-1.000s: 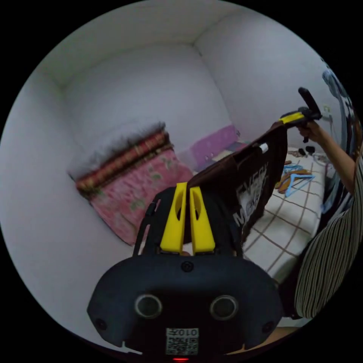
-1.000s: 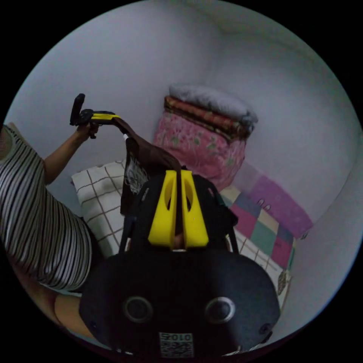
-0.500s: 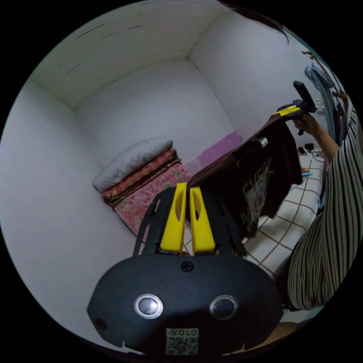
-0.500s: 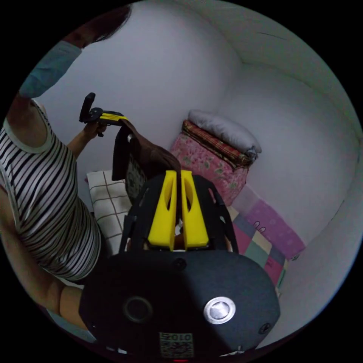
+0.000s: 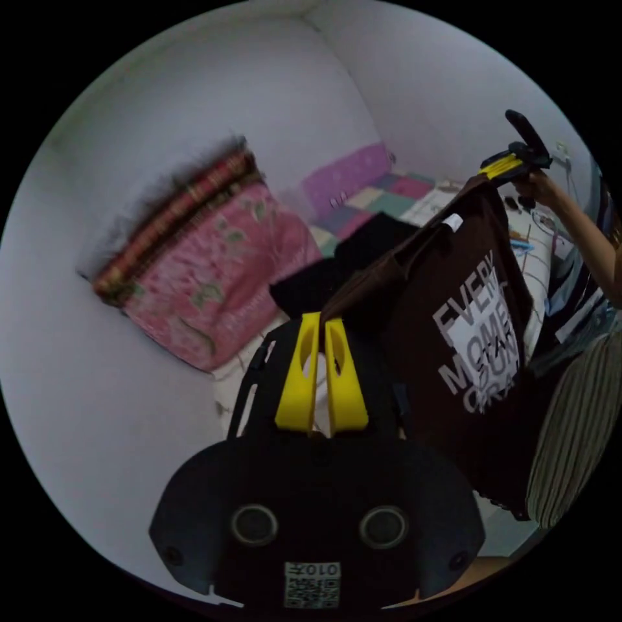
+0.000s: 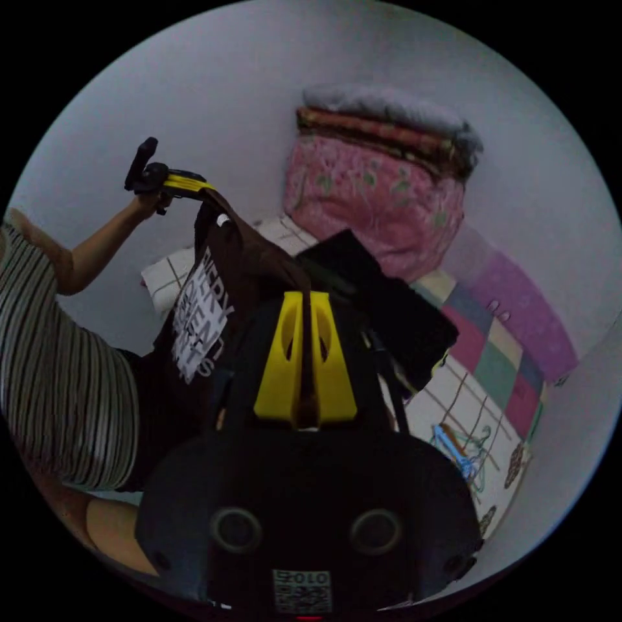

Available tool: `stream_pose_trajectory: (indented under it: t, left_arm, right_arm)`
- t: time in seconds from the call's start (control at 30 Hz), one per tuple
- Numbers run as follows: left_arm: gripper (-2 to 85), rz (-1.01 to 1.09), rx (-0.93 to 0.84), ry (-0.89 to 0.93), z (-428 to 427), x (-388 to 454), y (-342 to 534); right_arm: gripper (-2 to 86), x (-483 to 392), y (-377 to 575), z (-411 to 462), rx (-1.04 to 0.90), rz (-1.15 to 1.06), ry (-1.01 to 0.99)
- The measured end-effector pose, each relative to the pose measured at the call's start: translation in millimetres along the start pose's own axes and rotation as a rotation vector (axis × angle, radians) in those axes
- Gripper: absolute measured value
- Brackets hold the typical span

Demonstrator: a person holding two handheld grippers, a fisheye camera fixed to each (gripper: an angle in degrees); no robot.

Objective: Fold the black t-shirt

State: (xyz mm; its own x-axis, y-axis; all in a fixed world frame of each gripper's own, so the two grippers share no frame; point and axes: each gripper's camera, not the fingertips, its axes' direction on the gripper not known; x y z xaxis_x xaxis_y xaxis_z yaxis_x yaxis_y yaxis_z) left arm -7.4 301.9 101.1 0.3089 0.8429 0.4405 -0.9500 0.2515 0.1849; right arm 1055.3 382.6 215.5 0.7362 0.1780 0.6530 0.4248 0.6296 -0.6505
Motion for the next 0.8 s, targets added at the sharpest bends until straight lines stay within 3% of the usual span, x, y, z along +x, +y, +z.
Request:
stream_pose_trajectory:
  t: [0.27, 0.4, 0.63, 0.8]
  left_arm:
    - [-0.3, -0.119, -0.319, 0.124, 227, -4, 7]
    - [-0.3, -0.279, -0.460, 0.100, 306, -10, 23]
    - [0.7, -0.359, -0.387, 0.087, 349, -26, 63]
    - [2.9, -0.423, -0.360, 0.143, 373, -39, 103]
  right_arm:
    - [2.0, 78, 15, 216, -0.244, 0.312, -0.093]
    - [3.7, 105, 27, 288, -0.238, 0.505, 0.016]
    - [5.0, 121, 73, 328, -0.181, 0.570, -0.013]
    - [6.7, 105, 149, 371, -0.169, 0.602, -0.221]
